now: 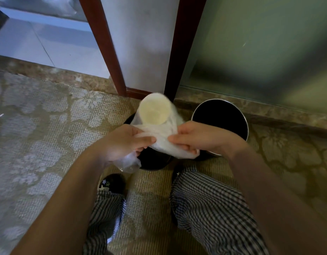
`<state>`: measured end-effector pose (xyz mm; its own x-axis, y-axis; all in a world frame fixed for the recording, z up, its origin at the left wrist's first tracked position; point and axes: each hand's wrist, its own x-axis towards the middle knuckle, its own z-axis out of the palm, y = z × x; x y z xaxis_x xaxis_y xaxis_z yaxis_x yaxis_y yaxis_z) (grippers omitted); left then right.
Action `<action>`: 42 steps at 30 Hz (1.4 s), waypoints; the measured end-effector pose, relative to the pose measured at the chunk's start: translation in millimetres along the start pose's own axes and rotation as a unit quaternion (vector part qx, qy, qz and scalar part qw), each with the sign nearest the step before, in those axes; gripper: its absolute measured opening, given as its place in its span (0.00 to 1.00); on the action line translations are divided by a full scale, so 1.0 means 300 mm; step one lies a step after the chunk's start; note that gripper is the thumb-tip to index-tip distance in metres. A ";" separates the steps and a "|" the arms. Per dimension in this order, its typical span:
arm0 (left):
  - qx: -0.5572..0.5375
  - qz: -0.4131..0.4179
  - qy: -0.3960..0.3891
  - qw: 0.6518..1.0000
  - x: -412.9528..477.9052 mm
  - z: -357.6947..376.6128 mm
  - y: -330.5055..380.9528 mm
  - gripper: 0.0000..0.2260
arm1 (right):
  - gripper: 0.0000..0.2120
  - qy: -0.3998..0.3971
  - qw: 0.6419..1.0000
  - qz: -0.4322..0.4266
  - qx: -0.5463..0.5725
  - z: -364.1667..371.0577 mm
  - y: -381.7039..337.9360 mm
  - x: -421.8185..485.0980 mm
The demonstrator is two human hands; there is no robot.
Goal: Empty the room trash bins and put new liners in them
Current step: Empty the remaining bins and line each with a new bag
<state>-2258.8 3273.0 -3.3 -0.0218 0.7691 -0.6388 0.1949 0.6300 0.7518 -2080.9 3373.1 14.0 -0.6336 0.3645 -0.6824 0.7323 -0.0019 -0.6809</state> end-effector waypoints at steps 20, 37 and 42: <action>0.011 0.215 0.063 0.974 0.002 0.113 0.026 0.05 | 0.07 0.029 0.986 -0.050 -0.154 0.115 -0.001 0.079; -0.253 0.021 -0.018 0.967 -0.009 0.058 0.032 0.22 | 0.09 0.197 0.956 -0.215 -0.017 0.102 -0.040 0.042; -0.177 0.074 -0.013 0.981 -0.029 0.082 0.052 0.11 | 0.18 0.170 0.960 -0.189 0.114 0.062 -0.038 0.037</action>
<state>-2231.4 3273.4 10.1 0.0078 0.8552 -0.5182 -0.1581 0.5127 0.8438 -2100.9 3359.9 9.4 -0.6967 0.6620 -0.2761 0.3682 -0.0003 -0.9298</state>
